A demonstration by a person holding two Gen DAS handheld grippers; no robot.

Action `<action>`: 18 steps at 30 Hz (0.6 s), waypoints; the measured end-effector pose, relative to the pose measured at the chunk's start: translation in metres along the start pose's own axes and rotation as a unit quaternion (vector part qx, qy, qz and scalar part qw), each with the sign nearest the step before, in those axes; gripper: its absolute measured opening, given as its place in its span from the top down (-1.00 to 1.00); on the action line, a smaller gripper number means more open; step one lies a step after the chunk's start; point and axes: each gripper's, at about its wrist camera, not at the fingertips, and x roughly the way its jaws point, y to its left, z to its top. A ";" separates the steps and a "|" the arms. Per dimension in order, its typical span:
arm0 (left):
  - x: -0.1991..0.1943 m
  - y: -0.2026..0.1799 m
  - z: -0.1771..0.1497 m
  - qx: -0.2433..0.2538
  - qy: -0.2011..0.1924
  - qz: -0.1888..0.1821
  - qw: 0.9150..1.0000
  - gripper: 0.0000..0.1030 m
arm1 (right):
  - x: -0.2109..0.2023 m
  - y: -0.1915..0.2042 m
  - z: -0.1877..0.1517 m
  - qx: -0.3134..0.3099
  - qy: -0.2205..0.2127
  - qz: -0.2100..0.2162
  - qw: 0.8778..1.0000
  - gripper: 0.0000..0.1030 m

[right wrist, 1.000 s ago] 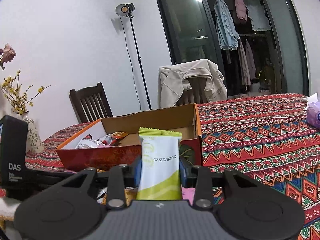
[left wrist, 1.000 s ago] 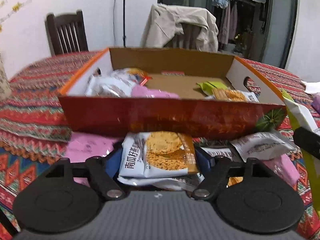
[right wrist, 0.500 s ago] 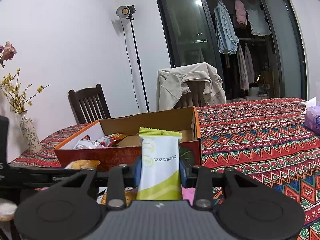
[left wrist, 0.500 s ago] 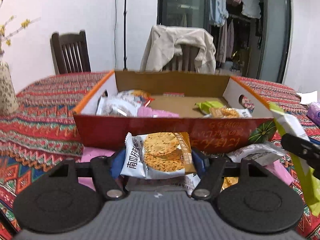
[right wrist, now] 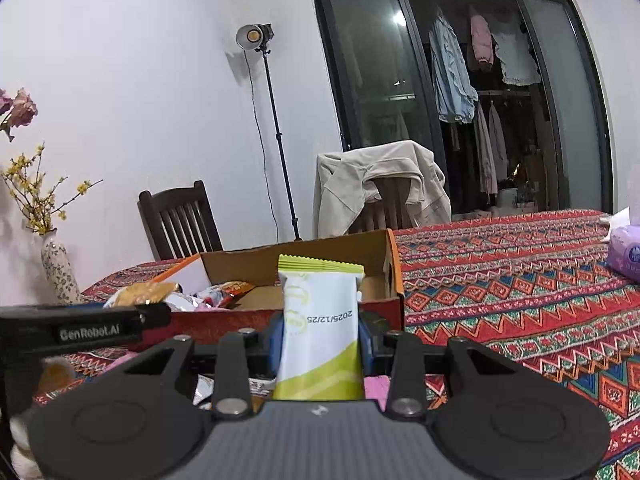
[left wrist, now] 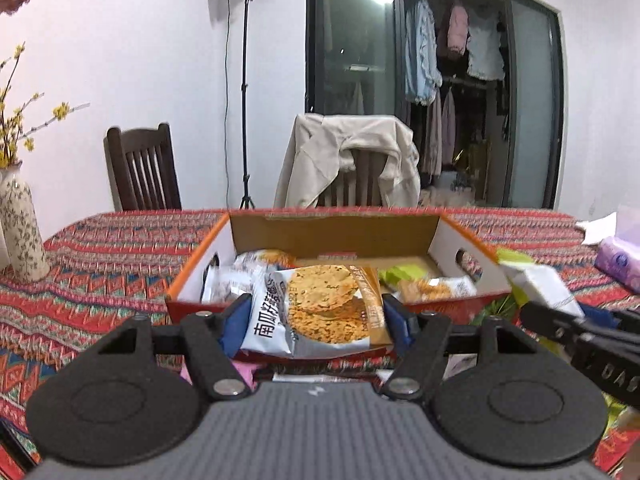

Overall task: Organize snacks
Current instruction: 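Carry the cracker packet and yellow-green bar over the box with both grippers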

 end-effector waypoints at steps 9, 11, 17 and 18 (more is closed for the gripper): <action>-0.007 0.002 0.043 0.001 -0.032 -0.010 0.999 -0.34 | 0.003 0.022 0.053 -0.026 -0.030 0.012 0.999 0.30; -0.004 0.003 0.054 -0.007 -0.037 -0.007 0.999 -0.34 | 0.010 0.027 0.066 -0.034 -0.037 0.011 0.999 0.30; 0.017 0.010 0.082 -0.028 -0.047 0.007 0.998 -0.34 | 0.042 0.038 0.097 -0.043 -0.046 -0.003 0.998 0.30; 0.021 0.011 0.086 -0.032 -0.048 0.009 0.998 -0.34 | 0.048 0.038 0.100 -0.043 -0.046 -0.006 0.998 0.30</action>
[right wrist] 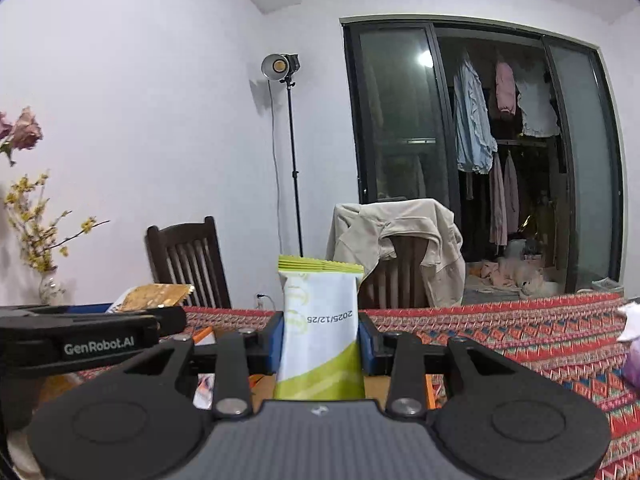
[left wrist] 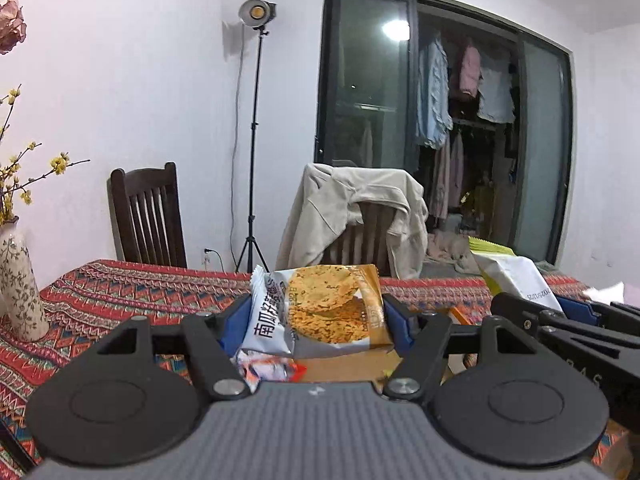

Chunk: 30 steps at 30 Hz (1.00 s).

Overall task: Organize snacks
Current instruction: 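Carry the cracker packet and yellow-green bar over the box with both grippers, then open both grippers to drop the packets into the box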

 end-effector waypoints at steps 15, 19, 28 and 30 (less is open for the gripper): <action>0.088 0.028 -0.023 -0.023 0.038 0.039 0.998 -0.34 | 0.079 -0.021 -0.022 0.035 0.012 -0.015 0.999 0.30; 0.096 0.031 -0.031 -0.017 0.050 0.045 0.998 -0.34 | 0.090 -0.026 -0.032 0.036 0.033 -0.008 0.999 0.30; 0.097 0.025 -0.044 0.002 0.050 0.045 0.998 -0.72 | 0.103 -0.027 -0.046 0.034 0.061 -0.015 0.997 0.22; 0.095 0.027 -0.043 -0.005 0.044 0.045 0.998 -0.98 | 0.102 -0.026 -0.047 0.031 0.060 -0.022 0.997 -0.04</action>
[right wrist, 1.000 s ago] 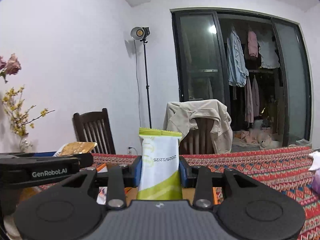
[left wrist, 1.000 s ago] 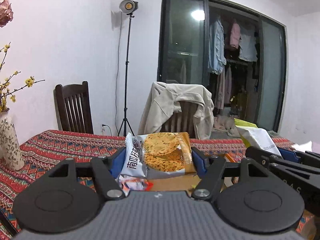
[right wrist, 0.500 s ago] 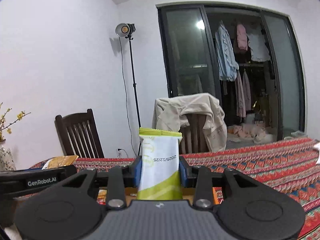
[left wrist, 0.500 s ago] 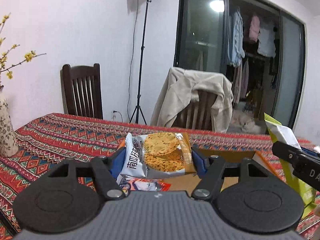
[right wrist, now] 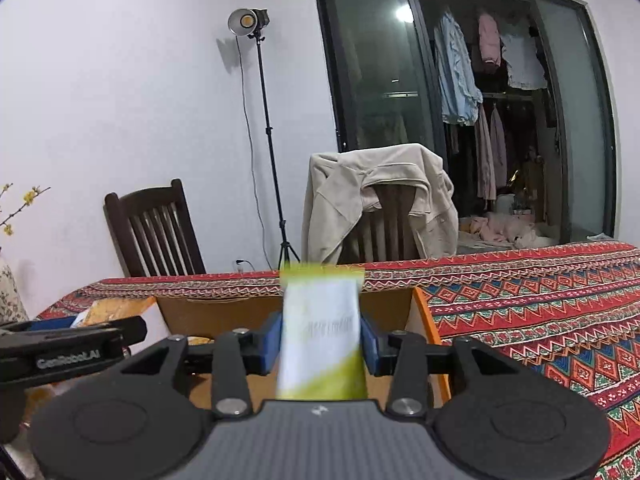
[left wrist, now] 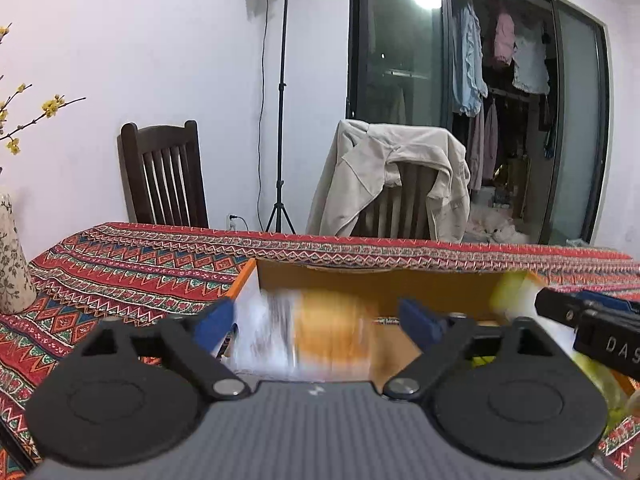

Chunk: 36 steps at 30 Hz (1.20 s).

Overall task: Organize snacks
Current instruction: 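Open both grippers to drop the packets into the box, then move both grippers back down to the snack pile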

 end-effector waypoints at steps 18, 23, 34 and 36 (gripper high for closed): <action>-0.009 0.008 0.003 -0.028 -0.008 0.012 0.999 -1.00 | -0.012 0.002 0.001 0.003 0.001 -0.004 1.000 -1.00; -0.025 0.007 0.014 -0.031 -0.010 0.021 0.999 -1.00 | -0.022 0.005 0.009 -0.006 0.007 -0.009 1.000 -1.00; -0.068 0.029 0.017 -0.048 0.020 -0.009 0.999 -1.00 | -0.062 0.004 0.016 -0.030 0.043 -0.006 0.999 -1.00; -0.075 0.032 0.010 -0.042 0.025 -0.011 0.999 -1.00 | -0.070 0.002 0.010 -0.034 0.053 -0.001 0.998 -1.00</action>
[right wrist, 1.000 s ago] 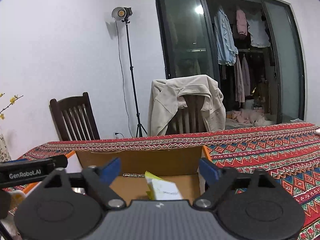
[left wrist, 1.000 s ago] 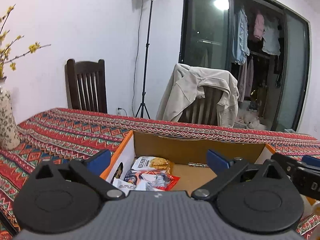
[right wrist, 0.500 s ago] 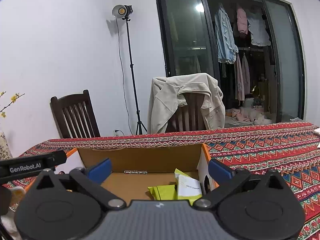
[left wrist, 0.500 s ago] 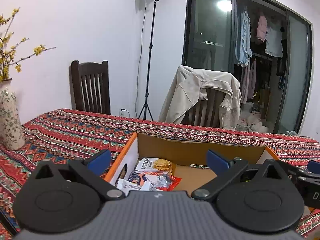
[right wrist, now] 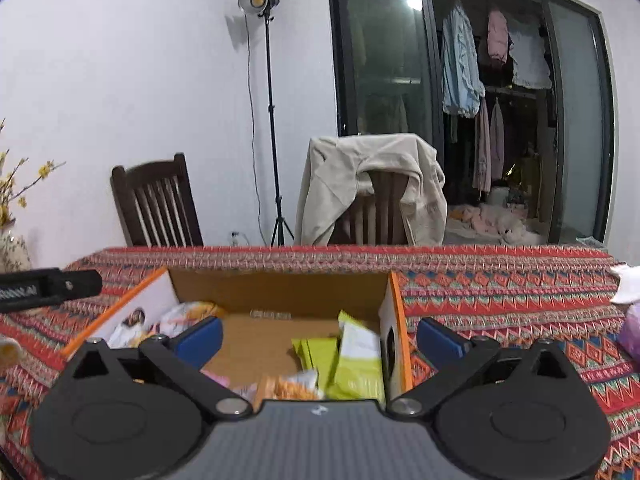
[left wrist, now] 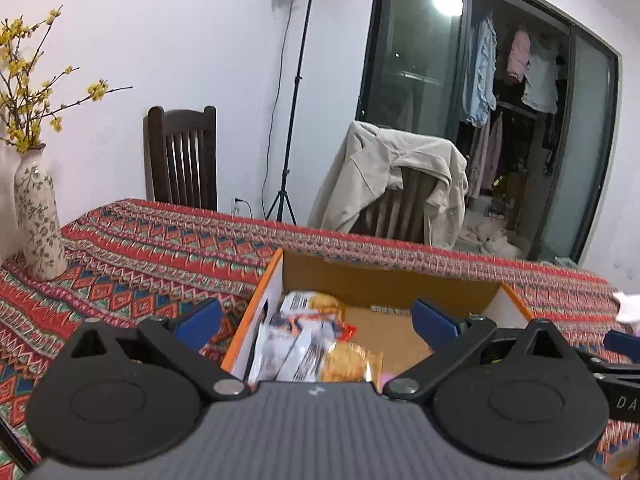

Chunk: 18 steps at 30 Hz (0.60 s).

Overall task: Organize snacks
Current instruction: 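Move both grippers back down to the snack pile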

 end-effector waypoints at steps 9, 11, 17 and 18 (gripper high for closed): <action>-0.032 0.031 -0.040 -0.010 0.039 -0.015 0.999 -1.00 | -0.030 0.007 -0.046 -0.034 0.046 0.003 0.998 -1.00; -0.038 0.039 -0.050 -0.008 0.044 -0.008 0.999 -1.00 | -0.036 0.010 -0.058 -0.035 0.057 0.007 0.998 -1.00; -0.051 0.055 -0.078 0.012 0.062 0.004 0.998 -1.00 | -0.052 0.015 -0.092 -0.045 0.086 0.014 0.995 -1.00; -0.052 0.057 -0.081 0.014 0.063 0.004 0.998 -1.00 | -0.054 0.015 -0.096 -0.043 0.090 0.015 0.995 -1.00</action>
